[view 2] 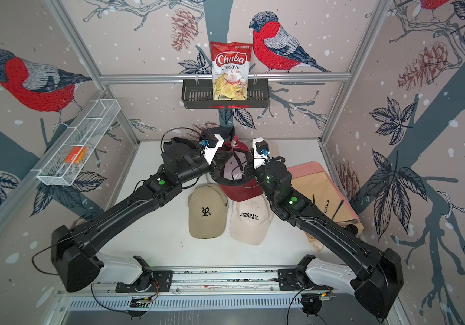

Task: Open the adjustable buckle of the baseball cap
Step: Pull the adjustable strap on the baseball cap.

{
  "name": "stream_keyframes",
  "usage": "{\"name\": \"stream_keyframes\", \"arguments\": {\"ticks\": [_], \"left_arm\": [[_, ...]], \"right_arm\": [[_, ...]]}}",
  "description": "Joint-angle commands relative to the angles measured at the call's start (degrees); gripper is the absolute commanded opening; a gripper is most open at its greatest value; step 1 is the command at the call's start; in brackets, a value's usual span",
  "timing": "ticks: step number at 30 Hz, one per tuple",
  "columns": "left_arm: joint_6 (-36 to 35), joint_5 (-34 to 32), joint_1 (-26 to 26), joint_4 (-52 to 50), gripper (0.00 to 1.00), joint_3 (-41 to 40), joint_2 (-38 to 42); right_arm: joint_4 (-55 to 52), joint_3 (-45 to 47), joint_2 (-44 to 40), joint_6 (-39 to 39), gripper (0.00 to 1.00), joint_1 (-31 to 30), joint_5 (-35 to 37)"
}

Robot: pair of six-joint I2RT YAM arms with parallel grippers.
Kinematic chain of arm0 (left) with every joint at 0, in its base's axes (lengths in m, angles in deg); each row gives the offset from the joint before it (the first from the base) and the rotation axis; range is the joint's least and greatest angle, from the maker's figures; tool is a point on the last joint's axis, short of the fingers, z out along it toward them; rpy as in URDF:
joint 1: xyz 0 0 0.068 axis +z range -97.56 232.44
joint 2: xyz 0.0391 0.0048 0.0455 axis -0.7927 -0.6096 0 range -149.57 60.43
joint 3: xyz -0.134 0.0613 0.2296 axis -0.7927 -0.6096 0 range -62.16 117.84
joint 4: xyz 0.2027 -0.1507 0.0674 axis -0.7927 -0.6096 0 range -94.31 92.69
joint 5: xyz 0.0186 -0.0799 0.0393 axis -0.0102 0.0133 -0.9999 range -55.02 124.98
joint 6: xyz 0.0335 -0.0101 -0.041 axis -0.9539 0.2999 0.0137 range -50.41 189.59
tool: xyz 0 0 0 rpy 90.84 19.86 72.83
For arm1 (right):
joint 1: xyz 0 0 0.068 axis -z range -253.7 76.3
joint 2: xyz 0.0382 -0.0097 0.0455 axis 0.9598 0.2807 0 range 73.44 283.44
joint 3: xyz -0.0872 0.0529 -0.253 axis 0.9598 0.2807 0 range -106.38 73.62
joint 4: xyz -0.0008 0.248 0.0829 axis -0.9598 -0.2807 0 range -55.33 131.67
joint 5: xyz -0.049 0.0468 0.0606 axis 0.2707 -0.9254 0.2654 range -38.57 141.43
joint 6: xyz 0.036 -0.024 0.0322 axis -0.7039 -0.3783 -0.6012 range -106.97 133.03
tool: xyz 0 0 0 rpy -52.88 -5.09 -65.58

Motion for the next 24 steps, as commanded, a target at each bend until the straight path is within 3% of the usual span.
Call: {"name": "stream_keyframes", "arguments": {"ticks": [1, 6, 14, 18, 24], "left_arm": [[-3.23, -1.68, -1.07, -3.62, 0.0, 1.59, 0.25], [-3.99, -2.37, -2.0, -4.75, 0.0, 3.05, -0.18], [-5.96, -3.69, -3.02, -7.66, 0.0, 4.74, -0.72], [-6.22, -4.25, -3.11, -8.6, 0.0, 5.07, -0.72], [-6.48, -3.9, -3.2, -9.7, 0.0, 5.68, -1.24]], "right_arm": [[3.47, 0.78, -0.88, 6.07, 0.31, -0.07, -2.44], [5.93, 2.02, -1.5, 9.06, 0.45, -0.8, -5.53], [6.87, 2.58, -1.23, 12.92, 0.5, -2.18, -4.55], [9.66, 4.2, -2.04, 14.29, 0.46, -2.97, -1.93], [10.2, 4.04, -2.11, 16.06, 0.29, -3.57, 0.14]]}}
